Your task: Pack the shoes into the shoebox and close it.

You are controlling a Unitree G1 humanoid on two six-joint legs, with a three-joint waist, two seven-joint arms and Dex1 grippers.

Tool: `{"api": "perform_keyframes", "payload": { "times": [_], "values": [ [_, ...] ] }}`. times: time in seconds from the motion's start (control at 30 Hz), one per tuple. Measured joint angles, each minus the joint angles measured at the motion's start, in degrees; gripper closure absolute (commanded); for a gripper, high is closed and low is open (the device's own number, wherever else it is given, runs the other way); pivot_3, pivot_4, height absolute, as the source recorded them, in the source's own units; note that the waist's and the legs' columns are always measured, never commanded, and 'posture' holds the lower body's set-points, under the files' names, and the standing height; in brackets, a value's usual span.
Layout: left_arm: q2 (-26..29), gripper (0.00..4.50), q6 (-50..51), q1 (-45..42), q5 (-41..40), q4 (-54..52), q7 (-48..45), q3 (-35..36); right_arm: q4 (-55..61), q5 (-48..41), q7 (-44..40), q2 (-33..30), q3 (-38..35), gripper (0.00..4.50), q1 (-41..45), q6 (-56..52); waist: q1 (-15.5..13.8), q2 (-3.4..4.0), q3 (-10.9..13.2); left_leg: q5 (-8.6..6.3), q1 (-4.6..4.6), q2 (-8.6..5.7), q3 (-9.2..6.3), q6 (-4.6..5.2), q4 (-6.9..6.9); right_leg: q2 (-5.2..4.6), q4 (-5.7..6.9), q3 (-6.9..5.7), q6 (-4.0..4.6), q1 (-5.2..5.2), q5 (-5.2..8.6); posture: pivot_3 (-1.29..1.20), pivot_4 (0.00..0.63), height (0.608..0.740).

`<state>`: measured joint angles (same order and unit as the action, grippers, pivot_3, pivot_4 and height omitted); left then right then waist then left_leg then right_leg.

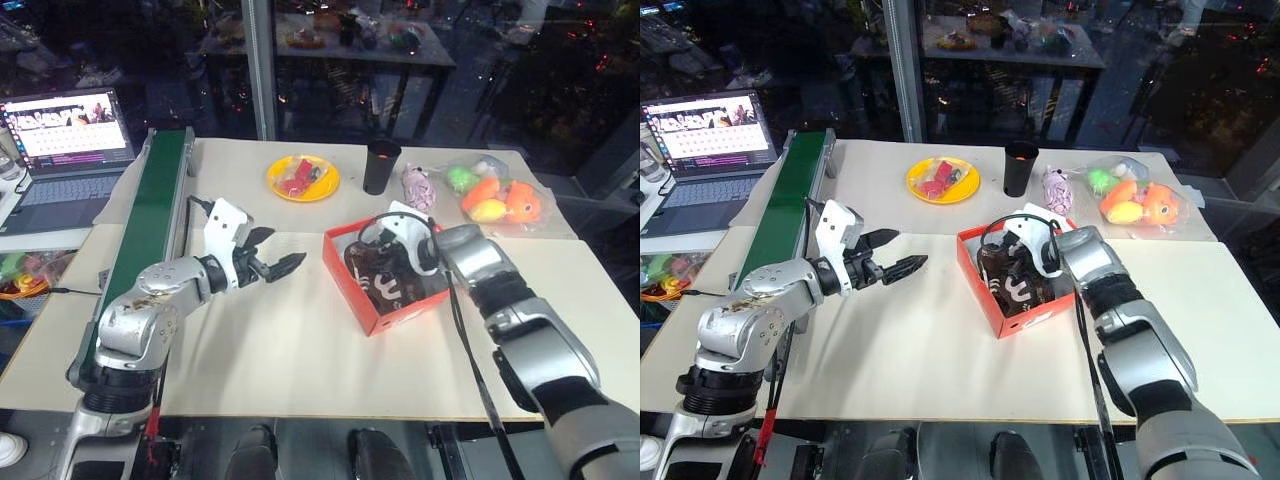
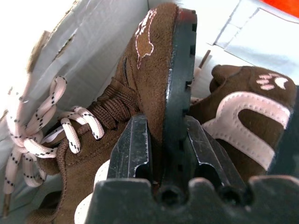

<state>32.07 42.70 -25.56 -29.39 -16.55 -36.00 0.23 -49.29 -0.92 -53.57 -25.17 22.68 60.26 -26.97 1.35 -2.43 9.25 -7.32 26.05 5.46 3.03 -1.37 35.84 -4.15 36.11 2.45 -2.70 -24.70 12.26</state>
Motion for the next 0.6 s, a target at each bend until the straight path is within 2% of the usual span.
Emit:
{"api": "perform_keyframes", "payload": {
  "times": [0.07,0.13,0.17,0.43,0.5,0.6],
  "values": [
    [0.9,0.00,0.0,0.9,-0.1,-0.9,-1.9,-0.7,-4.1,0.7,0.2,1.4,-0.9,4.14,1.2,2.0,0.1,-0.07,0.0,-0.18,-0.28,0.00,0.00,-0.29,-0.02,-0.03,-0.02,-0.02,0.19,0.30,0.12,0.00,0.150,0.736],
    [2.3,0.00,0.0,1.4,-0.1,-1.4,-3.7,-1.5,-6.8,1.2,0.4,2.1,-1.7,3.17,1.9,3.5,0.4,-0.10,-0.1,-0.29,-0.48,0.00,0.03,-0.46,-0.06,-0.05,-0.03,-0.03,0.33,0.45,0.25,0.00,0.150,0.736],
    [2.5,0.00,0.0,1.4,-0.1,-1.6,-4.3,-1.5,-7.7,1.3,0.9,2.4,-2.5,3.00,2.0,4.2,0.6,-0.11,-0.1,-0.29,-0.52,0.00,0.04,-0.47,-0.05,-0.06,-0.02,-0.03,0.22,0.46,0.33,0.00,0.150,0.736],
    [4.0,0.00,-0.4,1.1,0.0,-1.0,-9.6,-3.4,-7.9,0.3,2.6,3.6,-8.8,0.22,1.6,3.9,0.9,0.01,0.0,-0.11,-0.36,0.00,0.03,-0.17,-0.13,-0.05,0.05,-0.01,0.06,0.28,0.27,0.00,0.150,0.736],
    [4.0,0.00,-0.5,0.8,0.1,-0.6,-10.2,-3.8,-4.4,-0.5,2.8,3.0,-10.7,0.06,1.6,1.5,0.9,0.19,0.1,-0.10,-0.18,0.00,0.03,-0.16,-0.12,-0.05,0.08,-0.01,-0.04,0.10,0.16,0.00,0.150,0.736],
    [4.3,0.00,-1.1,0.2,0.2,-0.2,-12.7,-4.9,11.1,-7.4,5.2,0.9,-19.3,0.06,1.2,-13.5,0.6,0.47,0.3,-0.01,0.35,0.00,0.02,-0.02,-0.08,-0.04,0.25,0.02,0.03,-0.46,0.08,0.00,0.150,0.736]
  ]
}}
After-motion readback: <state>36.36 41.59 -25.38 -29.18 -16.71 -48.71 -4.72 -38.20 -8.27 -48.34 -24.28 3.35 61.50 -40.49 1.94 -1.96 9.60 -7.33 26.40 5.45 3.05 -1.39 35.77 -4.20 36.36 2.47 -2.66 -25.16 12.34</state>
